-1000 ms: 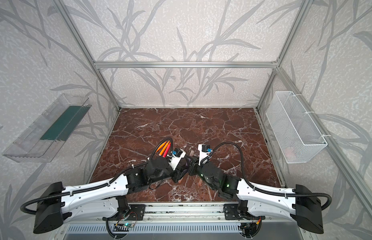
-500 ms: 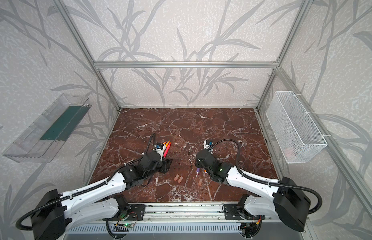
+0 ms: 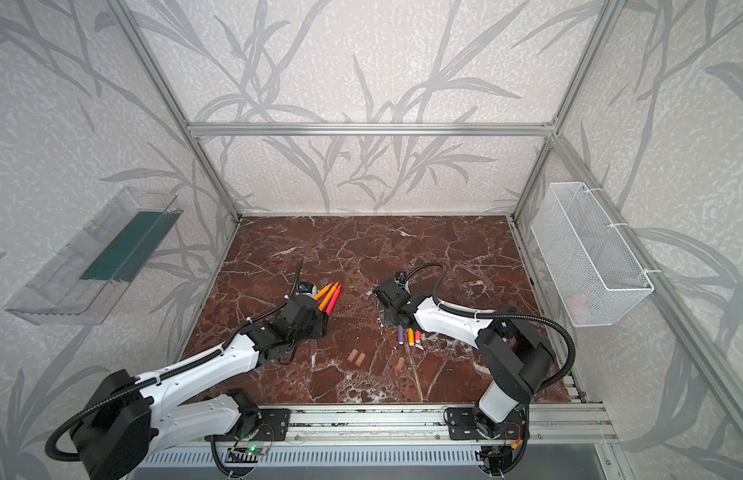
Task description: Insert the pens into the pen caps
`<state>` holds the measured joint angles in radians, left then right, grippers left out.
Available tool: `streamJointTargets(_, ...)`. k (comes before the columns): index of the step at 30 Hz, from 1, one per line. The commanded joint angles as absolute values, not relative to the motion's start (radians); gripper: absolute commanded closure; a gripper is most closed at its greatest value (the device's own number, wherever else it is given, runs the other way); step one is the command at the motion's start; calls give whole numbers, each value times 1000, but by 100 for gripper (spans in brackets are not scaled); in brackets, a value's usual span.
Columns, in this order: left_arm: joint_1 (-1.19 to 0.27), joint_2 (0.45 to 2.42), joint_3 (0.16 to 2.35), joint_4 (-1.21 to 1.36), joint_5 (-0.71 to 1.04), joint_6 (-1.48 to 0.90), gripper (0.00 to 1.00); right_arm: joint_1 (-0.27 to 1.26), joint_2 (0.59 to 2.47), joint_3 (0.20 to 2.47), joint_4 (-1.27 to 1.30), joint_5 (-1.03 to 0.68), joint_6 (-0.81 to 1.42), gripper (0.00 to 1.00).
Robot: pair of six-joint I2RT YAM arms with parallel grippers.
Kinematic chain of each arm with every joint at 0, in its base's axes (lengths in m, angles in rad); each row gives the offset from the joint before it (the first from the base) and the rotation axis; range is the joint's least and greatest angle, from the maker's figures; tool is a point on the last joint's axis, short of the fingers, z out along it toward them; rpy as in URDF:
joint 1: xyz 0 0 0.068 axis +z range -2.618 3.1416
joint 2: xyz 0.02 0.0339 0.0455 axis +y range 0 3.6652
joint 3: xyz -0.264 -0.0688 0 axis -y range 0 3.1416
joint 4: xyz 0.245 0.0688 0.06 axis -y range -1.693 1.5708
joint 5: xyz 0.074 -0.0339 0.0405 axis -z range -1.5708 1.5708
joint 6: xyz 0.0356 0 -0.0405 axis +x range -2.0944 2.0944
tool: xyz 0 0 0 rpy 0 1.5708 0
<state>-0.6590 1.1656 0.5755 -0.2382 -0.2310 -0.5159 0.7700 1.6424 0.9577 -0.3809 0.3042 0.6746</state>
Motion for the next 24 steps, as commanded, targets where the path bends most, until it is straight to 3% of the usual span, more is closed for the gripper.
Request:
streamJointTargets(1,-642,1215,630,-258,-233,-520,37,754,1668,983,-478,308,643,100)
streamJointTargets(9,-619,1290,667,-249,-244,-503,38,744,1768,1011,-489,302,600,98)
streamJointTargets(13,-604,1313,679,-246,-241,-495,38,744,1782,1019,-487,296,600,90)
streamJointTargets(16,-592,1333,689,-244,-239,-486,38,744,1776,1017,-489,300,604,84)
streamJointTargets(24,-565,1450,749,-242,-241,-490,41,744,1674,978,-485,299,620,80)
